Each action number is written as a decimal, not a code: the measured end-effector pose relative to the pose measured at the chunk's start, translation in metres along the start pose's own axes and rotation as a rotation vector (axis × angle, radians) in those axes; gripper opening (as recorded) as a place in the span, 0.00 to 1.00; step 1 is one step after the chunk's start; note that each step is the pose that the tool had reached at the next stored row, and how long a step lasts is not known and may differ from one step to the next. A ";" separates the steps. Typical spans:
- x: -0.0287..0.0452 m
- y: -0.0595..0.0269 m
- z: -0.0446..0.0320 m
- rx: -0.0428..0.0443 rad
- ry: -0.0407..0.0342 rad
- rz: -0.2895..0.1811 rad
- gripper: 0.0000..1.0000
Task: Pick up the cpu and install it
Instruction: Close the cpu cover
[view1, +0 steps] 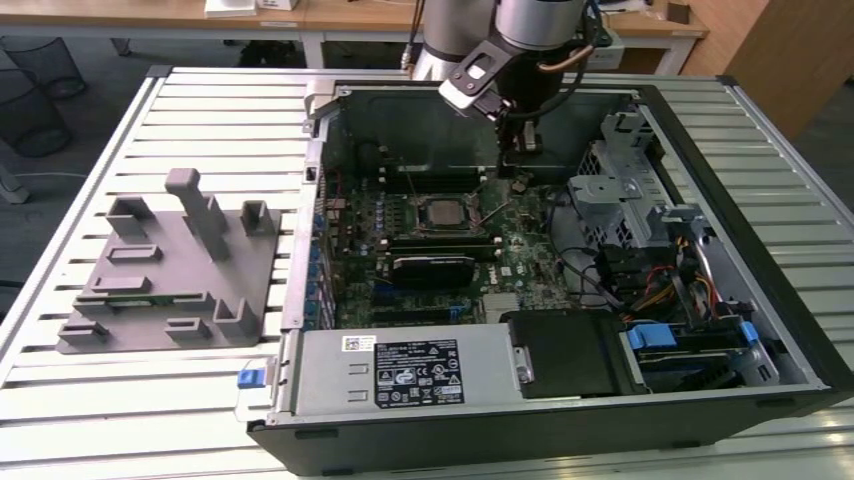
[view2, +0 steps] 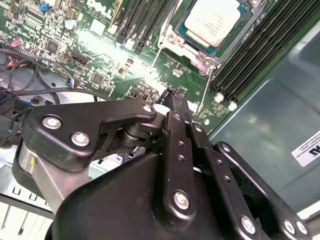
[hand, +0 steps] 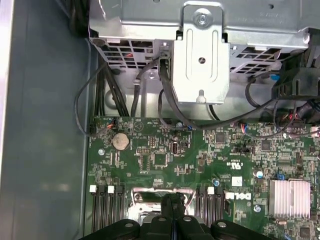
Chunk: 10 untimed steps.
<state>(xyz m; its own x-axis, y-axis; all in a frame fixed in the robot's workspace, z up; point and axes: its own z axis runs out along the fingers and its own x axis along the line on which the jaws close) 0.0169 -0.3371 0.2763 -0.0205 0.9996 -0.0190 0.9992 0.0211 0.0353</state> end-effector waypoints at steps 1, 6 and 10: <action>0.0000 0.0010 0.0000 0.0000 0.0001 0.000 0.11; -0.0001 0.0055 0.0002 0.0000 0.0000 0.000 0.11; -0.0002 0.0091 0.0003 0.0000 0.0000 0.000 0.11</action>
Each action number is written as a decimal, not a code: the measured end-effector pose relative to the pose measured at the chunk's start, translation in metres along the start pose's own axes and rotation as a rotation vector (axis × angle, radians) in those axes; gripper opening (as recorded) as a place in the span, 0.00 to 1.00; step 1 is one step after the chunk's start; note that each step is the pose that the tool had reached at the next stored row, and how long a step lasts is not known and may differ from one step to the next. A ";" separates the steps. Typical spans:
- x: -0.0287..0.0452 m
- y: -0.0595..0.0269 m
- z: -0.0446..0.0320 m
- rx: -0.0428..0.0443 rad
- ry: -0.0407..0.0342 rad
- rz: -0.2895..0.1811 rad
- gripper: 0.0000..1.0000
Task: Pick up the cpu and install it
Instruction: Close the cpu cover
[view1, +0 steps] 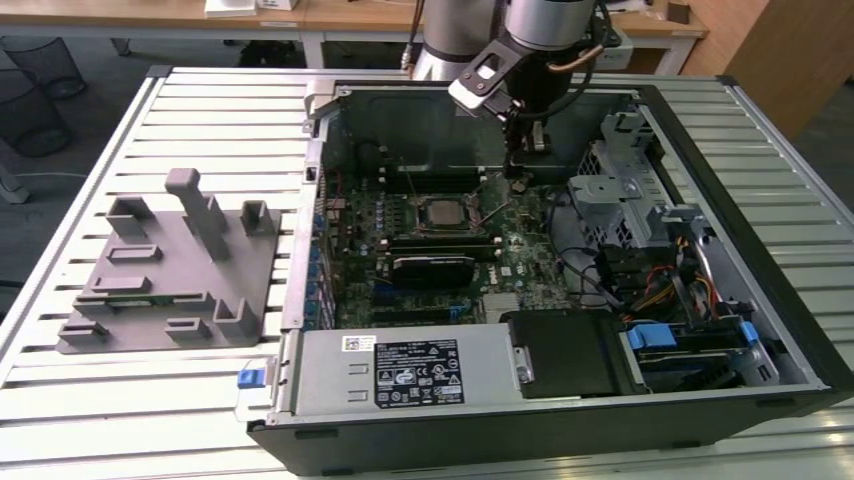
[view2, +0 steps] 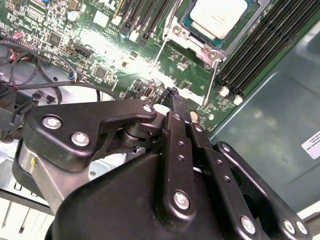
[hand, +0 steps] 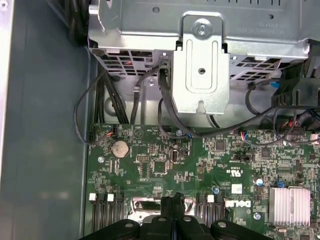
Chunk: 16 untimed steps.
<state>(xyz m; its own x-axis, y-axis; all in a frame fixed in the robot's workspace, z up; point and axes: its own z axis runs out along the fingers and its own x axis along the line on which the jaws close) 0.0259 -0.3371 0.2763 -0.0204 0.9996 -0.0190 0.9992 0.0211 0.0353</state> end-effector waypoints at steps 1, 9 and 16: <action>0.0000 0.0009 0.0000 0.0001 -0.0001 0.000 0.11; -0.0002 0.0079 0.0003 0.0000 0.0000 0.000 0.11; -0.0003 0.0133 0.0005 0.0000 0.0000 0.000 0.11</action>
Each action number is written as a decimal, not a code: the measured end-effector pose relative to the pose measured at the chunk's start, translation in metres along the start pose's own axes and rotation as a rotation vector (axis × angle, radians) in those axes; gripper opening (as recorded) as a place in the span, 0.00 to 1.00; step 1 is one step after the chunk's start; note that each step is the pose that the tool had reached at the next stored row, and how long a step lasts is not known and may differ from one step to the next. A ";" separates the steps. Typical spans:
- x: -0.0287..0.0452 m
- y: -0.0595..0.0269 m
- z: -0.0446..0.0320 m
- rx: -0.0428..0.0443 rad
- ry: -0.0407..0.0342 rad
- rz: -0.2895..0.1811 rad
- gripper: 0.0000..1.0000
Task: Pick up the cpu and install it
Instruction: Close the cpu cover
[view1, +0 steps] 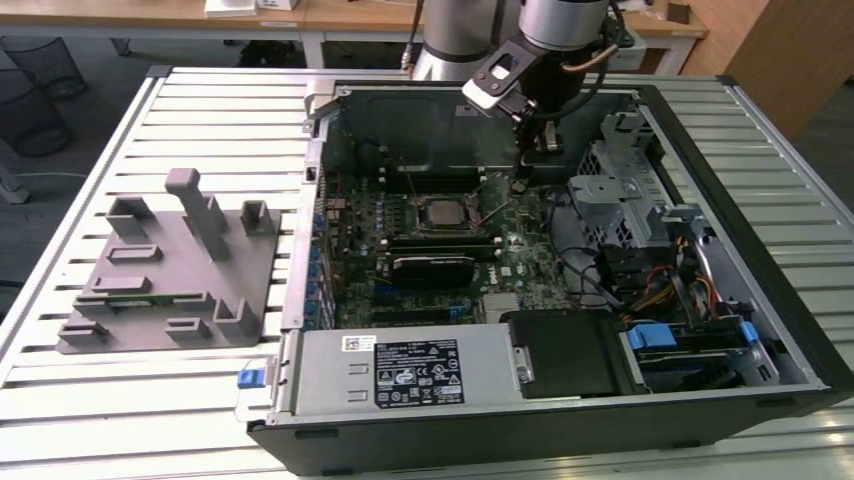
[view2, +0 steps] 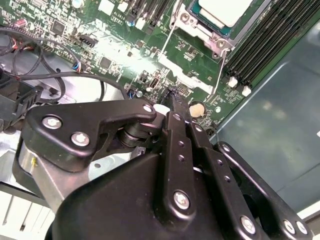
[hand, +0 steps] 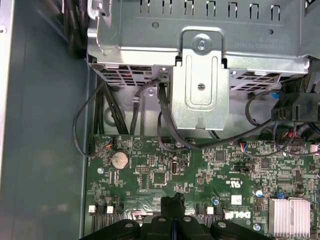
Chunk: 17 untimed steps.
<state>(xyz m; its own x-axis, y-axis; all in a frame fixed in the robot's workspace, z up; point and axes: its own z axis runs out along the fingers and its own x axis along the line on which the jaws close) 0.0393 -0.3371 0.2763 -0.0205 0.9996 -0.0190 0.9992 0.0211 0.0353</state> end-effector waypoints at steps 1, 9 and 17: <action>0.0000 0.0008 0.0000 0.0000 0.0000 0.000 0.11; -0.0001 0.0074 0.0003 0.0000 0.0000 0.000 0.11; 0.0004 0.0136 0.0008 0.0000 0.0001 0.000 0.11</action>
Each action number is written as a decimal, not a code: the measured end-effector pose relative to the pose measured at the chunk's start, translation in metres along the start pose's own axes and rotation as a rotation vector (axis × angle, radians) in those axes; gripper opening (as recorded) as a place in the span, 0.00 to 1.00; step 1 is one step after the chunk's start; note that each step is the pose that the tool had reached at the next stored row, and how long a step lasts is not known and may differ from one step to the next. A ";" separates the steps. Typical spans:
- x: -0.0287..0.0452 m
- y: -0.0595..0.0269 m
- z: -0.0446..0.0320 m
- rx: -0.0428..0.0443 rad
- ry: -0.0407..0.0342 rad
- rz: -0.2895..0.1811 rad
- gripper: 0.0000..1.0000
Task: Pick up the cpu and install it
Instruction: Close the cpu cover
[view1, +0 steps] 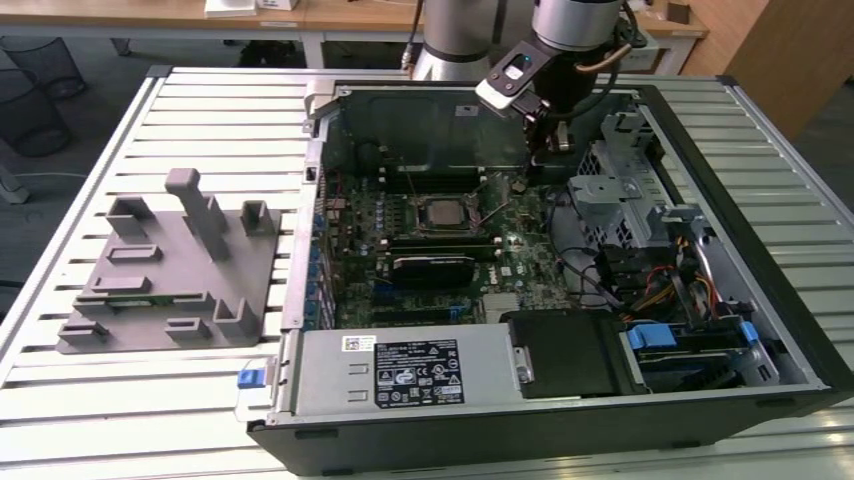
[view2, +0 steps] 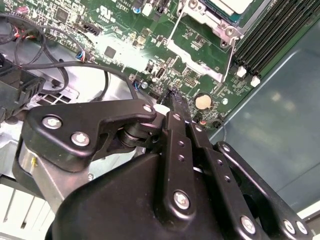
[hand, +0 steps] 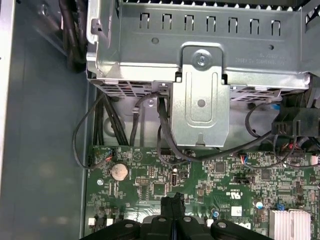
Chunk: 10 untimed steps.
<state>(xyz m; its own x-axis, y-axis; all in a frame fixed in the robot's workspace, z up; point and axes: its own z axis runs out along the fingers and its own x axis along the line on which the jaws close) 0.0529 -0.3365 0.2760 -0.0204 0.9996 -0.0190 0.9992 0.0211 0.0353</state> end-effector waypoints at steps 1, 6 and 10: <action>0.0003 0.0004 0.0002 0.0000 0.0000 0.000 0.11; 0.0017 -0.0009 0.0064 0.0000 0.0006 0.000 0.11; 0.0021 -0.0069 0.0135 0.0000 0.0005 0.000 0.11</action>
<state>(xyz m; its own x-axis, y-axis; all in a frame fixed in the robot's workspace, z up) 0.0464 -0.3348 0.2622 -0.0204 0.9996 -0.0185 0.9992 0.0210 0.0353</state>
